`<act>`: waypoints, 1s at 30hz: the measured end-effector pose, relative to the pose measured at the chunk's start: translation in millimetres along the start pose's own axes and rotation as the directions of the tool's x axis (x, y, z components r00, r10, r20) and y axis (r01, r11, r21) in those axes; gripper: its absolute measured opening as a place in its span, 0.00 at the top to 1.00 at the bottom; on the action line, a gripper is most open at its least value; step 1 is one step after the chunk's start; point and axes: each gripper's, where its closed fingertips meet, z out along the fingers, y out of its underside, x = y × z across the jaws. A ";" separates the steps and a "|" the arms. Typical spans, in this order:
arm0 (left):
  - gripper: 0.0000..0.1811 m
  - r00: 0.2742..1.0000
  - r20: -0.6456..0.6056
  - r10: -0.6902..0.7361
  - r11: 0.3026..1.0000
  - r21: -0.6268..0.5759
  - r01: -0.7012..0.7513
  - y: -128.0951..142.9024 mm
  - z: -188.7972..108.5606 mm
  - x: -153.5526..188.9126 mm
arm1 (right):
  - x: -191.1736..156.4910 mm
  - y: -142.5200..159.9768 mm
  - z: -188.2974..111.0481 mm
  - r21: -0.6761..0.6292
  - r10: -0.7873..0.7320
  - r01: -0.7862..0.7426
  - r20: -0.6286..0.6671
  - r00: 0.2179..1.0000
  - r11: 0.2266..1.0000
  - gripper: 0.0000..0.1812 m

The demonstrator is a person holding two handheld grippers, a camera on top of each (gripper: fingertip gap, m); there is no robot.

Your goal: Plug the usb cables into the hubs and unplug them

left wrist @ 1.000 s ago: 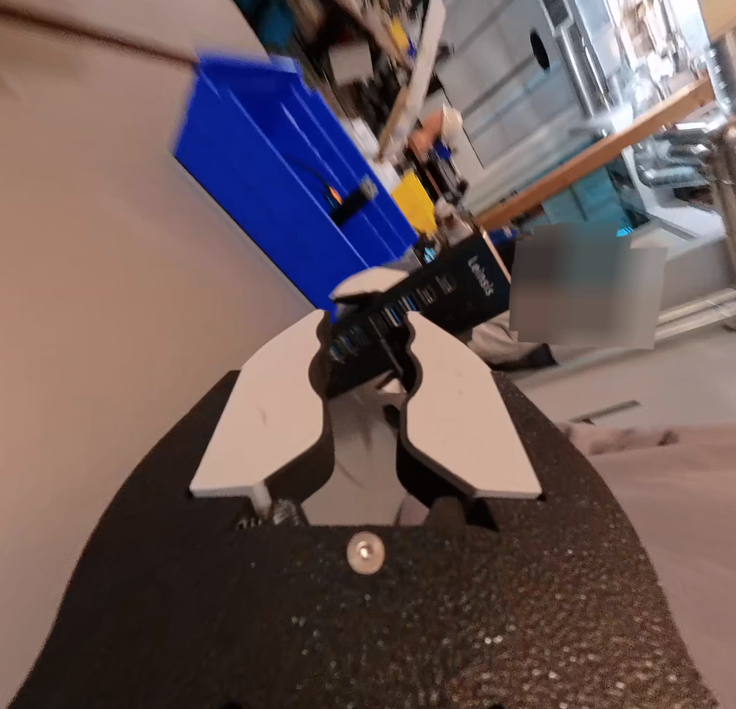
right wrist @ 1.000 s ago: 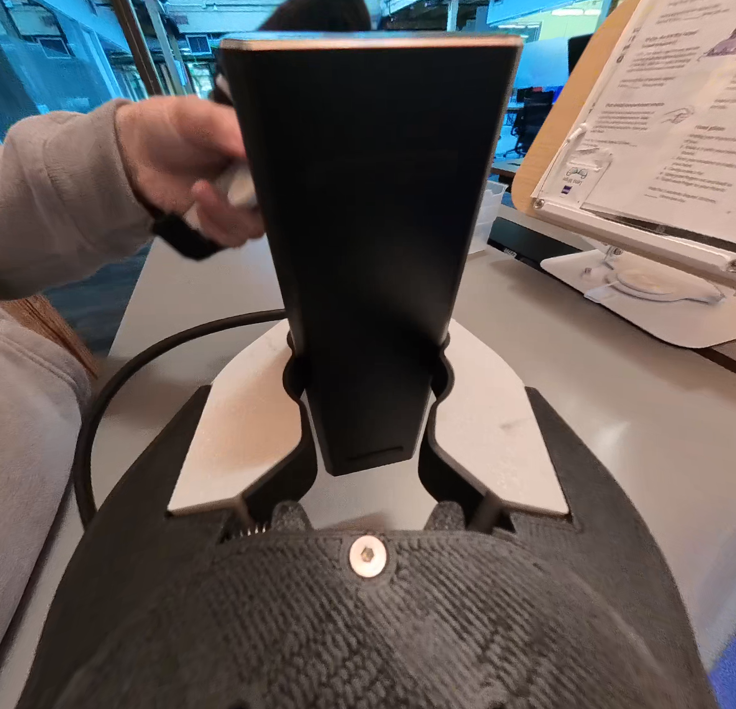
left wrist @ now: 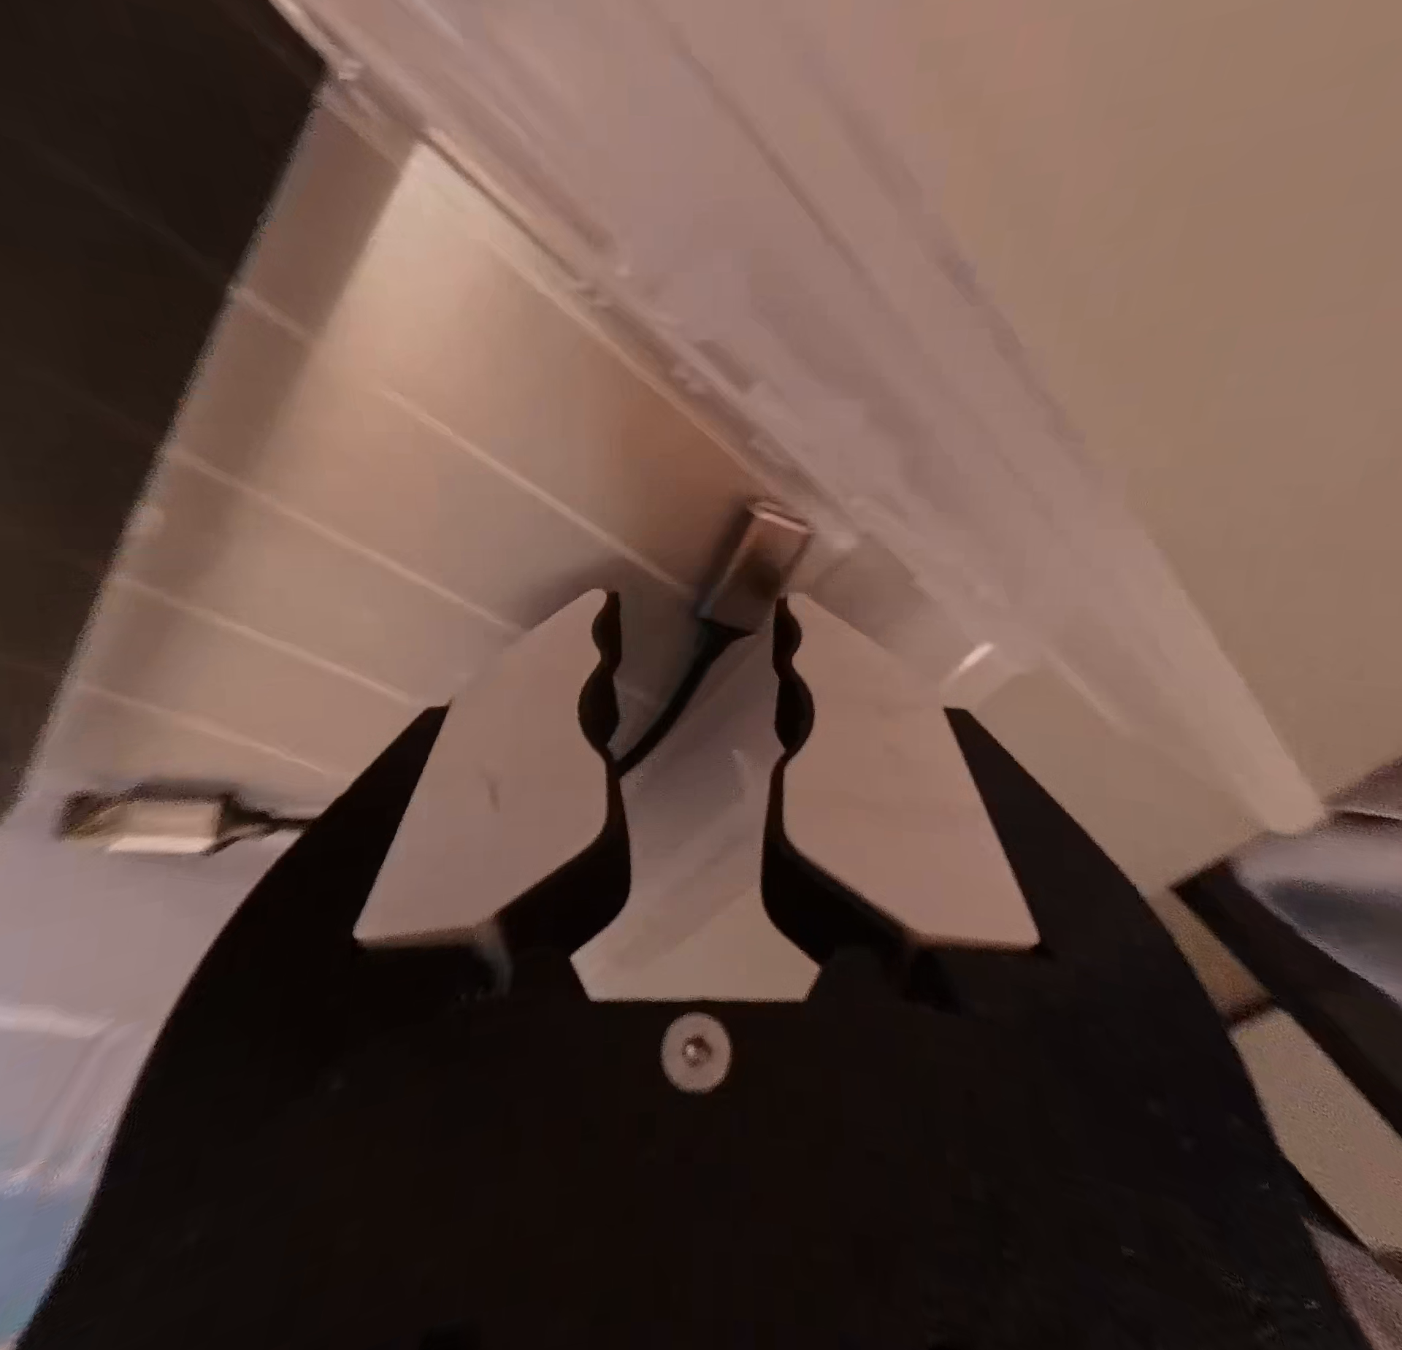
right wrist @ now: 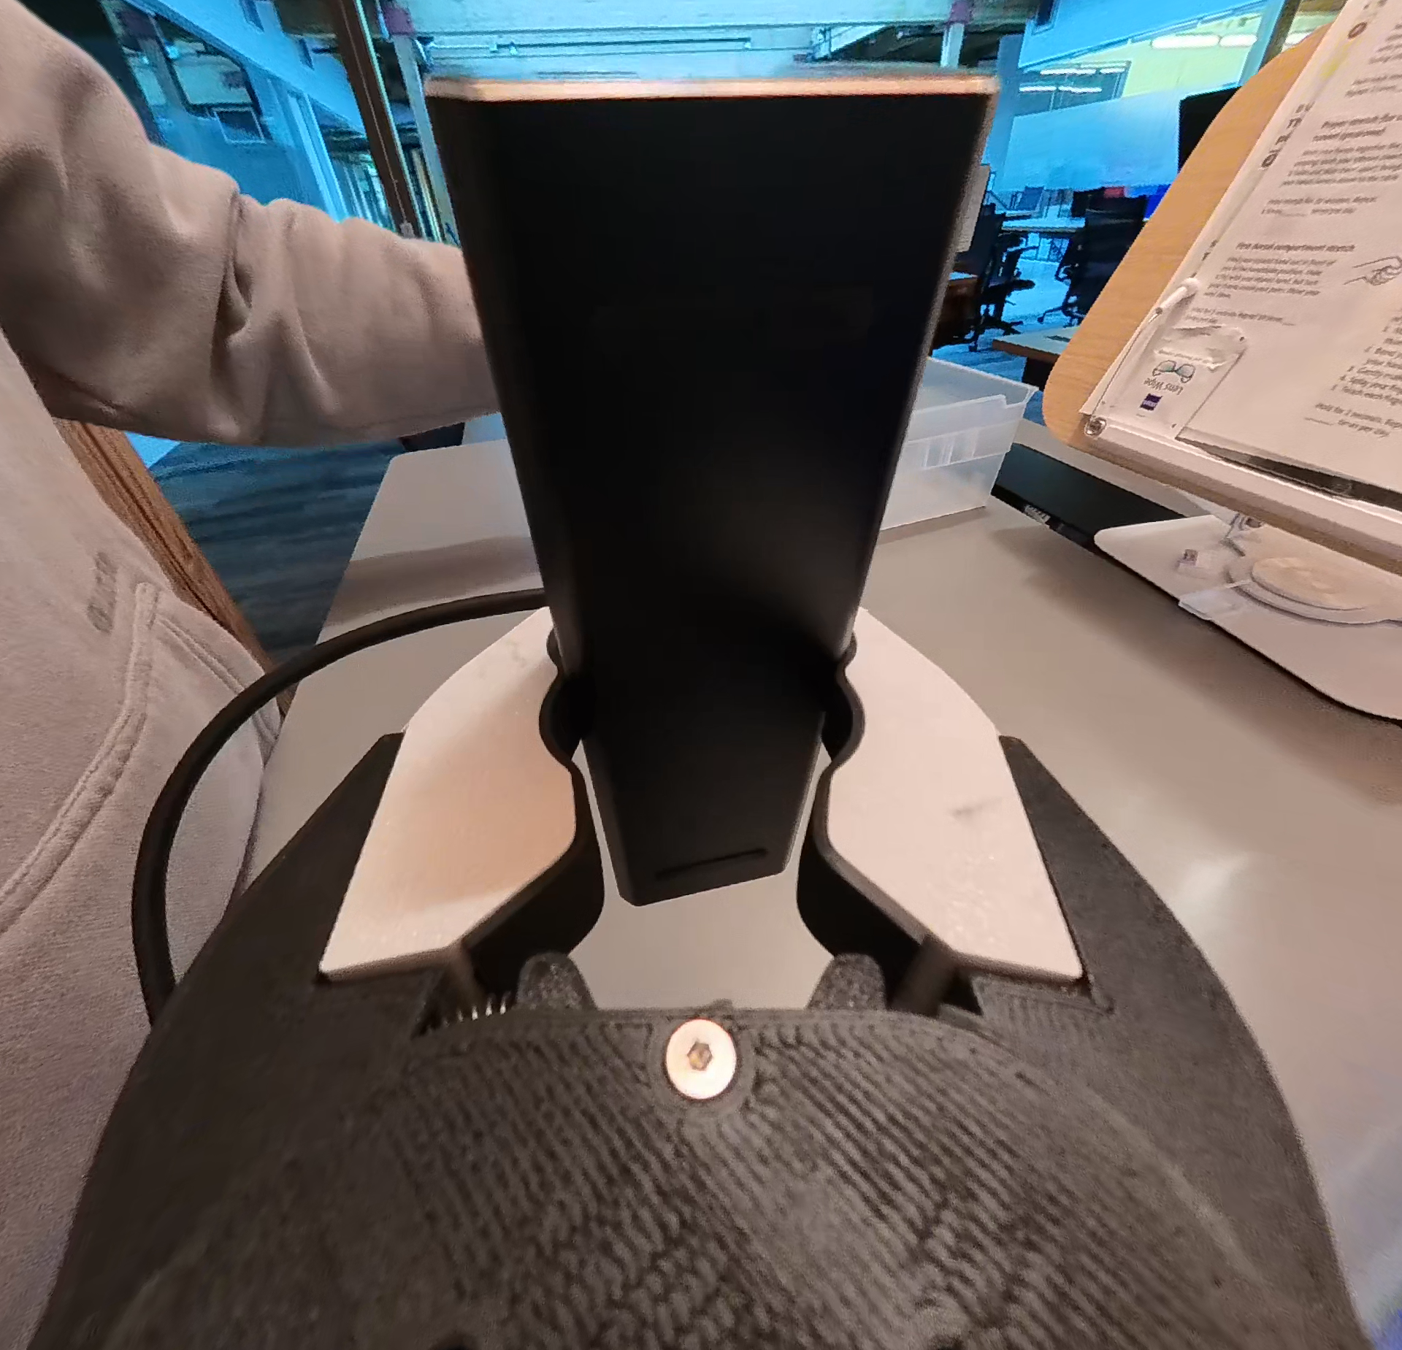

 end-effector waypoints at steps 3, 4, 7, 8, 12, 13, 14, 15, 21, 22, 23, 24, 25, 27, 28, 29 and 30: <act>0.79 0.970 0.138 -0.199 0.980 0.047 0.195 6.6 -26.4 -34.2 | 1.7 1.0 -2.4 -0.011 -0.005 0.005 -0.012 1.000 1.000 0.65; 0.80 0.939 0.129 -0.320 0.946 0.102 0.308 8.2 -36.2 -43.9 | 2.1 1.2 -3.8 -0.012 -0.008 0.008 -0.017 1.000 1.000 0.65; 0.75 0.801 0.122 -0.586 0.808 0.168 0.565 31.1 -52.1 -69.1 | 2.5 2.3 -6.4 0.001 0.006 -0.006 -0.020 1.000 1.000 0.65; 0.72 0.771 0.129 -0.624 0.779 0.182 0.600 38.1 -52.4 -73.4 | 2.6 2.8 -6.2 0.006 0.007 -0.007 -0.022 1.000 1.000 0.65; 0.72 0.681 0.199 -0.705 0.709 0.191 0.679 58.6 -37.7 -79.8 | 2.6 6.1 -2.9 0.003 0.006 -0.006 -0.012 1.000 1.000 0.65; 0.72 0.659 0.229 -0.717 0.696 0.181 0.694 63.0 -32.7 -81.3 | 2.5 5.7 -1.9 0.005 0.007 -0.007 -0.007 1.000 1.000 0.65; 0.73 0.645 0.242 -0.725 0.686 0.173 0.707 64.8 -27.5 -81.5 | 2.3 5.0 -0.9 0.008 0.007 -0.007 -0.001 1.000 1.000 0.65; 0.73 0.638 0.243 -0.731 0.679 0.169 0.714 64.5 -22.2 -81.1 | 2.0 4.1 0.2 0.010 0.006 -0.006 0.003 1.000 1.000 0.65; 1.00 0.583 0.284 -0.761 0.643 0.215 0.735 65.4 -11.1 -92.5 | -2.1 2.5 3.4 0.001 -0.007 0.007 0.029 1.000 1.000 0.65; 0.99 0.591 0.242 -0.769 0.637 0.223 0.738 60.4 -5.6 -89.3 | -2.5 2.4 2.9 0.002 -0.009 0.009 0.032 0.999 1.000 0.65; 0.96 0.594 0.248 -0.766 0.642 0.231 0.731 60.6 -2.3 -89.4 | -2.3 2.1 2.2 0.006 -0.009 0.009 0.032 0.999 1.000 0.65; 0.97 0.596 0.267 -0.757 0.651 0.246 0.718 61.7 -2.2 -91.0 | -1.7 2.0 1.4 0.009 -0.007 0.007 0.030 1.000 1.000 0.65; 0.97 0.600 0.267 -0.754 0.656 0.254 0.711 61.8 -2.2 -90.9 | -1.0 2.0 0.5 0.010 -0.006 0.006 0.029 1.000 1.000 0.65; 0.97 0.615 0.249 -0.748 0.664 0.277 0.695 60.4 -2.3 -91.7 | -0.6 1.4 -0.7 0.016 -0.008 0.008 0.028 1.000 1.000 0.65; 0.98 0.623 0.233 -0.747 0.665 0.299 0.685 58.8 -2.5 -93.0 | -0.7 0.6 -1.0 0.021 -0.008 0.007 0.030 1.000 1.000 0.65; 0.98 0.632 0.217 -0.744 0.666 0.311 0.678 58.3 -2.7 -93.4 | -0.6 -0.4 -0.9 0.027 -0.008 0.007 0.029 1.000 1.000 0.65; 0.98 0.646 0.211 -0.734 0.676 0.313 0.667 59.0 -3.4 -92.6 | -0.5 -1.2 -0.8 0.031 -0.010 0.009 0.028 1.000 0.999 0.65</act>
